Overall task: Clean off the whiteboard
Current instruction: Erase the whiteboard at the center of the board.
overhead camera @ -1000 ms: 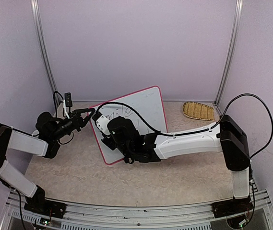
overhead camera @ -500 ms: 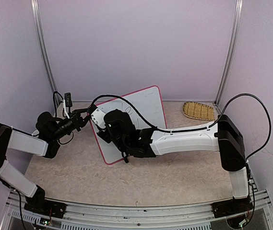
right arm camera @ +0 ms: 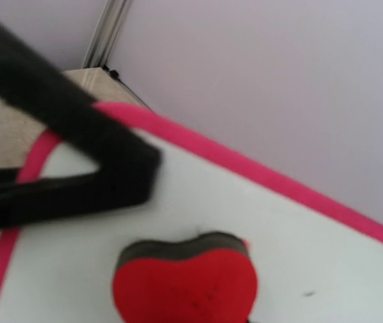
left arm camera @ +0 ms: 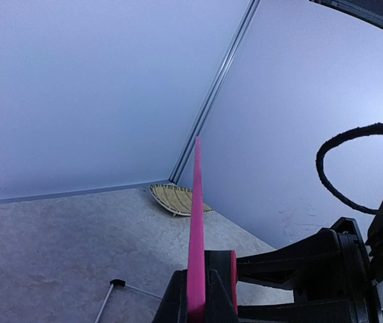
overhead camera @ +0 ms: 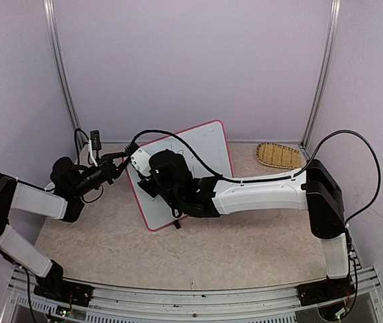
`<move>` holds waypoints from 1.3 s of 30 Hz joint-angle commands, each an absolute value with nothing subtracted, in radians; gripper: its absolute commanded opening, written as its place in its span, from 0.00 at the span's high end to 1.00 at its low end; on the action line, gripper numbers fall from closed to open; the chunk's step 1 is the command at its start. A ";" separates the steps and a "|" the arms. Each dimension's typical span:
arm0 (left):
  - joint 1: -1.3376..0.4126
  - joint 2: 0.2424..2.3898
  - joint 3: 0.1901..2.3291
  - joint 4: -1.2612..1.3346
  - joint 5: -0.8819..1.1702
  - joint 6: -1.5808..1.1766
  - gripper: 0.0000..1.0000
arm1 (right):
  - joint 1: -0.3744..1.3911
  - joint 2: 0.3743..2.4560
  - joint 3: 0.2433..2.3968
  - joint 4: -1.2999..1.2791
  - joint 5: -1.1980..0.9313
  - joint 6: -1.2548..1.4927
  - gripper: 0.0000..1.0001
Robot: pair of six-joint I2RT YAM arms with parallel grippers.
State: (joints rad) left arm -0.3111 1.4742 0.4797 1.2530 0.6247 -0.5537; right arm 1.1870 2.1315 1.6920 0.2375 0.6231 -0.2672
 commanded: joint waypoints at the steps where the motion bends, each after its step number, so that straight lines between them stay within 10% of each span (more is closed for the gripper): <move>1: -0.328 1.476 0.488 1.256 0.693 -0.547 1.00 | 1.119 2.093 1.712 0.256 0.642 -0.233 0.72; 39: -0.330 1.477 0.490 1.253 0.686 -0.548 1.00 | 1.193 2.134 1.590 0.132 0.565 -0.142 0.75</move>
